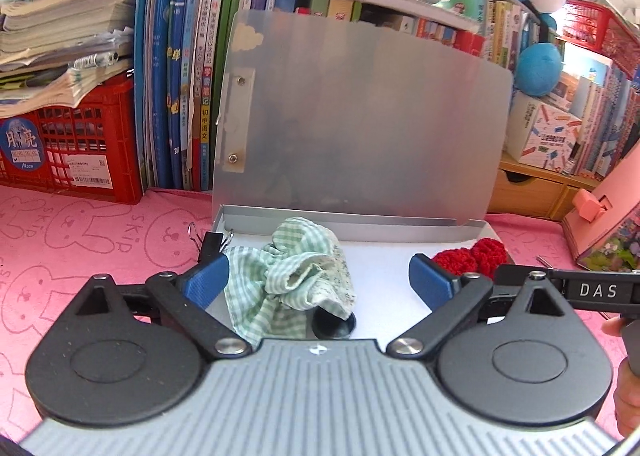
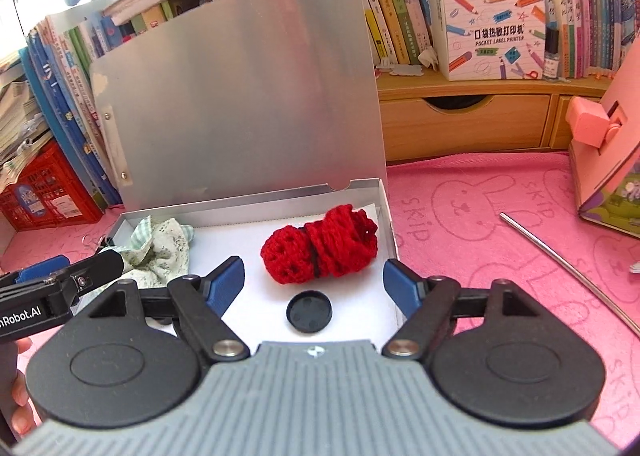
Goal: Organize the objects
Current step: 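Withdraw both open tools from the box back over the soft items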
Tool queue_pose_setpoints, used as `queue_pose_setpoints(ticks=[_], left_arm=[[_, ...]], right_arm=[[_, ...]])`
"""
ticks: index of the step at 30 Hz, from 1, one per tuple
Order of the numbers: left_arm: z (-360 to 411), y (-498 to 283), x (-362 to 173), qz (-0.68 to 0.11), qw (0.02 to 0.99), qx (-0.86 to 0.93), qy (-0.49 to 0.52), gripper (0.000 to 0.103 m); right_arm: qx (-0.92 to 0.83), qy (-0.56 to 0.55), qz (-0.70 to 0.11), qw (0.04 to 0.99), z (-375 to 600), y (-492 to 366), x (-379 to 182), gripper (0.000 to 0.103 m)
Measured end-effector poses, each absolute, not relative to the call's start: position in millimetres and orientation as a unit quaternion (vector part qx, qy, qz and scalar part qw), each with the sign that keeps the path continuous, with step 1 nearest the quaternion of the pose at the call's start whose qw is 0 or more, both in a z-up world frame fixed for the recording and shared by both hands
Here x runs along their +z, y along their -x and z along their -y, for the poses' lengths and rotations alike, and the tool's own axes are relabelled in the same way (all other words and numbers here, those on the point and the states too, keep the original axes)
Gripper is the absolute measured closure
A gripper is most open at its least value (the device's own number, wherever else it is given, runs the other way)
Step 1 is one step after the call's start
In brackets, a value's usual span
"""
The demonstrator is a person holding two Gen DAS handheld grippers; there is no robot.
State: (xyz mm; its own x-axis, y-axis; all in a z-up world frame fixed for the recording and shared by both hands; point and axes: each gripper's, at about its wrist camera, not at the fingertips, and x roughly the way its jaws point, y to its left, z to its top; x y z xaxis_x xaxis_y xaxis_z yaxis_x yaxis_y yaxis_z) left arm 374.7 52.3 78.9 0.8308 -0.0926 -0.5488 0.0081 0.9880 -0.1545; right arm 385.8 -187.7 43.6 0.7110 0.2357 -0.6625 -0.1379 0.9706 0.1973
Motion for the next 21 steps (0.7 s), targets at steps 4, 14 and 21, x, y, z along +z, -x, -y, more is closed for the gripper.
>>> queue_pose_setpoints(ticks=[4, 14, 21], left_arm=[[-49, -357, 86, -0.283, 0.956, -0.033, 0.067, 0.003], [-42, -309, 96, -0.272, 0.959, -0.051, 0.062, 0.003], [-36, -272, 97, -0.266, 0.96, -0.069, 0.058, 0.002]], right_arm=[[0.105, -0.063, -0.357, 0.926, 191, -366, 52, 0.017], [0.116, -0.062, -0.338, 0.932, 204, -320, 65, 0.017], [0.128, -0.047, -0.327, 0.935, 210, -284, 65, 0.017]])
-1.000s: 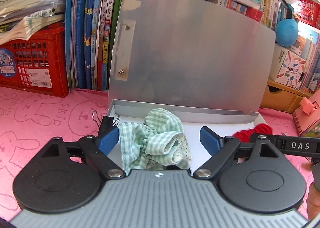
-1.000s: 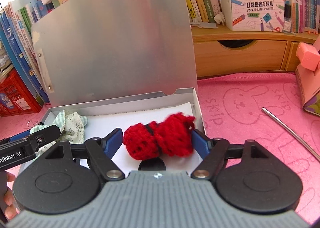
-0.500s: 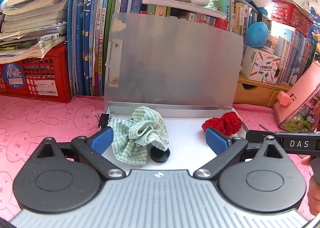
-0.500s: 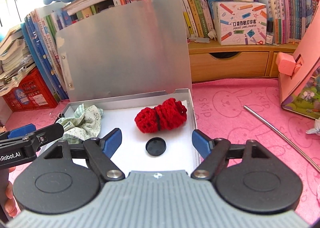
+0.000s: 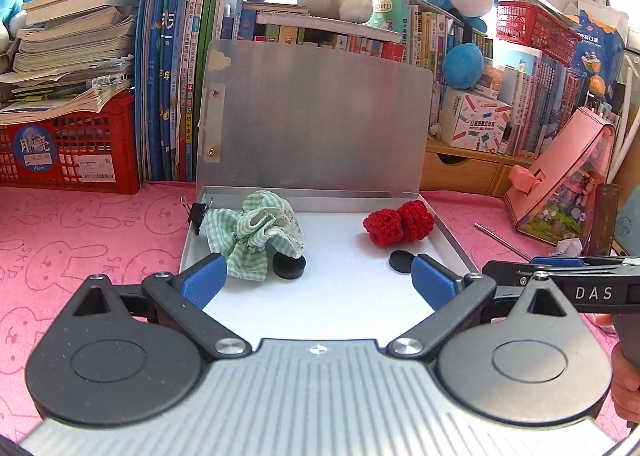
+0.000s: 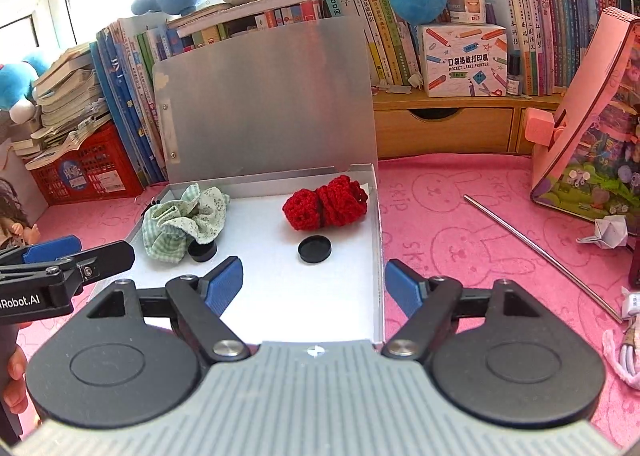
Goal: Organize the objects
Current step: 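Withdraw both open tools from the box back over the soft items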
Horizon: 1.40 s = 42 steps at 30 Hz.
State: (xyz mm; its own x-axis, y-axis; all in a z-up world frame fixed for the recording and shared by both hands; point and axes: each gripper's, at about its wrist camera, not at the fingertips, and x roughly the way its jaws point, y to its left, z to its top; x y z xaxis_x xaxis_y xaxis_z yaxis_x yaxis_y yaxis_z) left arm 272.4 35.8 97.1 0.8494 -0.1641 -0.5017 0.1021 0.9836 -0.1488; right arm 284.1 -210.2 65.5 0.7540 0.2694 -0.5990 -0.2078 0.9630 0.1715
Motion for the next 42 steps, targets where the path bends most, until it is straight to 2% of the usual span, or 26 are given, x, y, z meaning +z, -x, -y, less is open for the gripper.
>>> queue_pose_setpoints(ticks=[26, 42], left_arm=[[-23, -158, 83, -0.228, 0.966, -0.112, 0.04, 0.002], [-16, -118, 71, -0.212, 0.968, -0.131, 0.019, 0.002]], right_arm=[[0.152, -0.006, -0.279, 0.948, 219, -178, 58, 0.015], [0.135, 0.022, -0.246, 0.959, 222, -139, 46, 0.008]])
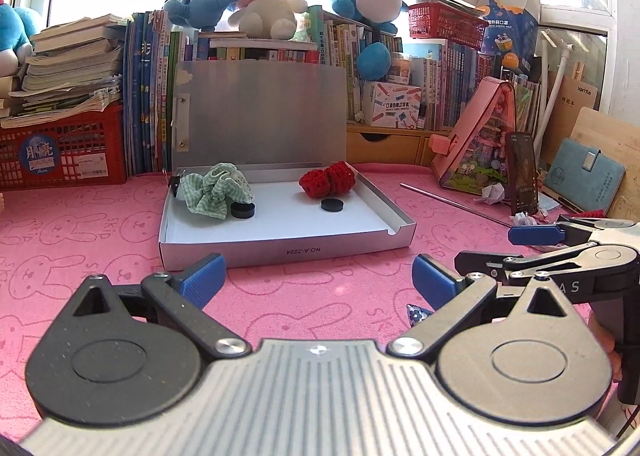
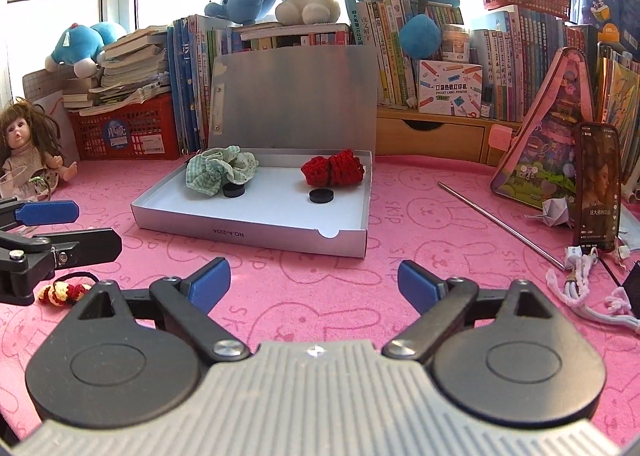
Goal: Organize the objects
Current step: 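Withdraw both open tools from the box back over the soft items, then close the left tool on the purple plush heart while the right tool grasps the white fluffy ball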
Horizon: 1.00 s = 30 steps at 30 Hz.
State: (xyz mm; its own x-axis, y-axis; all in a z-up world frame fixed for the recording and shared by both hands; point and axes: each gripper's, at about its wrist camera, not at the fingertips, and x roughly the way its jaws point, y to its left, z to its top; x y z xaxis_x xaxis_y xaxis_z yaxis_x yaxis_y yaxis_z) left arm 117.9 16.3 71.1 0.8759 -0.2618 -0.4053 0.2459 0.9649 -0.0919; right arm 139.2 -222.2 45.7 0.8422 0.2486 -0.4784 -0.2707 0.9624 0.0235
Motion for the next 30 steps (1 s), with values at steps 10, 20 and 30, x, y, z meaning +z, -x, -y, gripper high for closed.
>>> queue_pose_setpoints(ticks=[10, 20, 30], left_arm=[[-15, -102, 59, -0.213, 0.967, -0.137, 0.015, 0.002], [-10, -89, 47, -0.222, 0.964, -0.144, 0.019, 0.002], [-2, -79, 32, -0.233, 0.961, -0.149, 0.005, 0.002]], right_arm=[[0.11, 0.006, -0.25, 0.962, 235, -126, 31, 0.008], [0.085, 0.009, -0.251, 0.964, 242, -114, 19, 0.008], [0.086, -0.009, -0.275, 0.958, 248, -114, 2, 0.006]])
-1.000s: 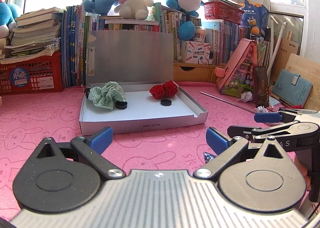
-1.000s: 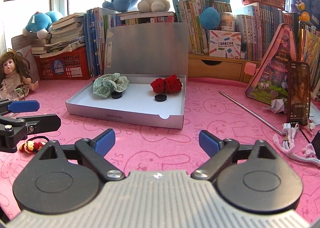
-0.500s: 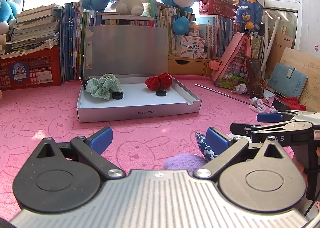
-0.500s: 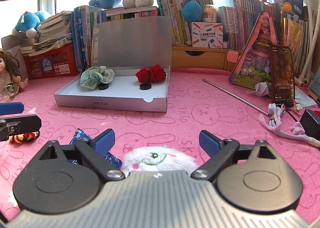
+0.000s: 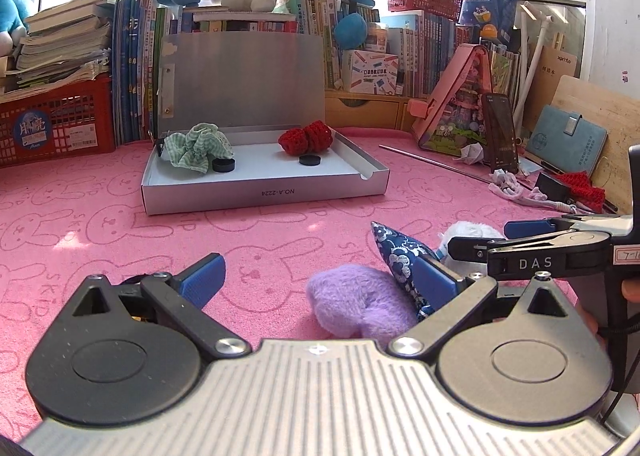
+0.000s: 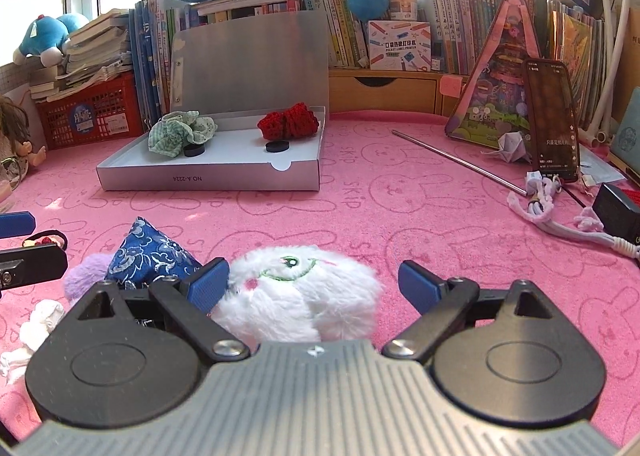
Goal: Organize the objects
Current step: 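Close the left tool on the purple plush heart while the right tool grasps the white fluffy ball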
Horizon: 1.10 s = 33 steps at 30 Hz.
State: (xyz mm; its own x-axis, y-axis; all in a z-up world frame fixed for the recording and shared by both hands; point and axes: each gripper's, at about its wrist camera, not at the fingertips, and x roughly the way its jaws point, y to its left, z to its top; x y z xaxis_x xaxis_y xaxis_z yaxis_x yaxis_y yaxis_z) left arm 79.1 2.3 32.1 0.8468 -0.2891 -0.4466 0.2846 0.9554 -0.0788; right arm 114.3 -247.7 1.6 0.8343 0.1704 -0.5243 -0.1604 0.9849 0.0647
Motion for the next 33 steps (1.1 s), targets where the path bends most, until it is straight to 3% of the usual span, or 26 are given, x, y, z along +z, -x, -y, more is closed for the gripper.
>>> queue_pose_setpoints(ticks=[33], left_arm=[[40, -100, -2, -0.271, 0.947, -0.151, -0.078, 0.001]], right_arm=[[0.083, 0.003, -0.319, 0.944, 239, -132, -17, 0.001]])
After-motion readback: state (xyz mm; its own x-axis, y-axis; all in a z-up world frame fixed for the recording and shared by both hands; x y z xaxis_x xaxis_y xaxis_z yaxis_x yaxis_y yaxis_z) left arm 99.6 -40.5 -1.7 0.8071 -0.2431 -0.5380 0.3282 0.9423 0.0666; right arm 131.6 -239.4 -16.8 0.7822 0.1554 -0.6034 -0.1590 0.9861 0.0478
